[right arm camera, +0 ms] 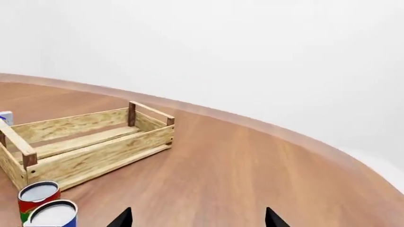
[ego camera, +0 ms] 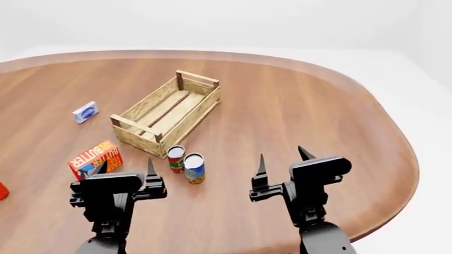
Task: Pick up the ketchup, and put it in the wooden tray.
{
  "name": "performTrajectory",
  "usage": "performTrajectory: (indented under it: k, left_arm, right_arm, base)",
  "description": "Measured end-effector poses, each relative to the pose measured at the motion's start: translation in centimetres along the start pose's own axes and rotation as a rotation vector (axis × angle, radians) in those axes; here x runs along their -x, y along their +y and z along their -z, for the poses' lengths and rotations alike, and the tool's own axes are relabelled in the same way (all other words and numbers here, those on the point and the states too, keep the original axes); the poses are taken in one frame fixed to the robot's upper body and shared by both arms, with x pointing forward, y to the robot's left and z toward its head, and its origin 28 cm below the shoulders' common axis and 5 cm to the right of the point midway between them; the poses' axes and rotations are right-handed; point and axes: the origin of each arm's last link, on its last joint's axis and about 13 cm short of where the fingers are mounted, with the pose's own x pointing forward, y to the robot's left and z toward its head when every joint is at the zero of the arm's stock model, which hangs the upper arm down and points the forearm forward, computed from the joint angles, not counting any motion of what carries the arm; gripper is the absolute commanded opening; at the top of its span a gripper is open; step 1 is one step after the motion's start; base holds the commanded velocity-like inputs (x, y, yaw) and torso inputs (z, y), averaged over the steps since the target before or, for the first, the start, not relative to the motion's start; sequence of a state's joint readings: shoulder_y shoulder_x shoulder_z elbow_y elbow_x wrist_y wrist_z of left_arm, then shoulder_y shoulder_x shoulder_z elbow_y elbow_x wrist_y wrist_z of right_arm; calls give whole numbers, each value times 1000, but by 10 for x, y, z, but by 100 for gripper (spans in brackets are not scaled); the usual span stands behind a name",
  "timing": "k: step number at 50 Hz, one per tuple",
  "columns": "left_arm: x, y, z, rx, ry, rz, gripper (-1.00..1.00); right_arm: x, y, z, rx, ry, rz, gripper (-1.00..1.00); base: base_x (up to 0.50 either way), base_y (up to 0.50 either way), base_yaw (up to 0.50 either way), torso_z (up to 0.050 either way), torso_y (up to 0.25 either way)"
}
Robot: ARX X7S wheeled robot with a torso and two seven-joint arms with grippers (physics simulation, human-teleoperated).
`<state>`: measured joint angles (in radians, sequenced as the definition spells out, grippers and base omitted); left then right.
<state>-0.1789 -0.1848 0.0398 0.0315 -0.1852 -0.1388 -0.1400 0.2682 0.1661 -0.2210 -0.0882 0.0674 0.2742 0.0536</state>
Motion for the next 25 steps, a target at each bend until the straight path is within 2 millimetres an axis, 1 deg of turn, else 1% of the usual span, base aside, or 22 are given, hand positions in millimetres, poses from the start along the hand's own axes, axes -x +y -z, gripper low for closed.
performTrajectory:
  k: [9, 25]
  left_arm:
    - [-1, 5, -4, -14, -12, -23, 100]
    - [-2, 9, -7, -27, -23, -41, 100]
  right_arm:
    - [-8, 0, -9, 24, -25, -31, 100]
    - [-12, 0, -14, 39, -38, -51, 100]
  base:
    - [187, 13, 500, 0, 0]
    - [186, 27, 500, 0, 0]
